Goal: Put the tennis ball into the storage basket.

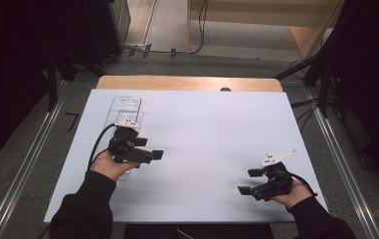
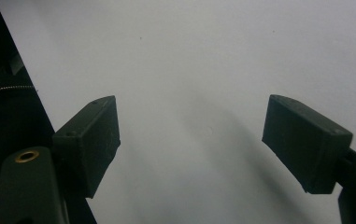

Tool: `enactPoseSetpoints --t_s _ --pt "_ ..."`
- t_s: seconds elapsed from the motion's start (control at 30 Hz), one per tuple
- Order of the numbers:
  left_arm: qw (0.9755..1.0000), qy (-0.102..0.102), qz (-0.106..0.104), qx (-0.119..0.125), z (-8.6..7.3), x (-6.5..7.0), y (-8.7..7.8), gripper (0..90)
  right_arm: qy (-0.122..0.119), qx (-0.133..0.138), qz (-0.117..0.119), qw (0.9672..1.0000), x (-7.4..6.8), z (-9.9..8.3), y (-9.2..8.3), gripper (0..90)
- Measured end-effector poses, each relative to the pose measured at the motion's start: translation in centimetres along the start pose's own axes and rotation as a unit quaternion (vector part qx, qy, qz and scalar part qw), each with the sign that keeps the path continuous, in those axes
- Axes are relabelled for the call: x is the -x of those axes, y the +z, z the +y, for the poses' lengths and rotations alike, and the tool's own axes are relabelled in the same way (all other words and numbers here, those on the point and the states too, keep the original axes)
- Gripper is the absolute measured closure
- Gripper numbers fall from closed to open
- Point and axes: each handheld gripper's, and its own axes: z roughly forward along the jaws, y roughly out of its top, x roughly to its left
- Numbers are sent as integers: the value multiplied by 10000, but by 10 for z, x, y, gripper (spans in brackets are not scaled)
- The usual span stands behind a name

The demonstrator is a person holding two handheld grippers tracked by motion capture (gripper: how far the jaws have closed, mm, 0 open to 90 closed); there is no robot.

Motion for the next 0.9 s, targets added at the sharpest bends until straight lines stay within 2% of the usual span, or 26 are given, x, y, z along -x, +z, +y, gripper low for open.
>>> enactPoseSetpoints --t_s 0.13,0.4,0.5,0.63,0.9 --pt "9999 100 -15 -47 -4 4 0 163 18 2 0 10000 0 0 0 170" --pt "9998 149 -142 69 -12 9 -2 163 29 -4 -3 10000 0 0 0 170" --pt "9996 104 -249 110 -15 11 -2 163 30 -3 -3 10000 0 0 0 170" --pt "9997 175 -147 62 -18 14 -1 163 33 -5 -10 10000 0 0 0 170" --pt "9995 266 -168 -46 -28 16 3 162 31 -2 -2 10000 0 0 0 171"
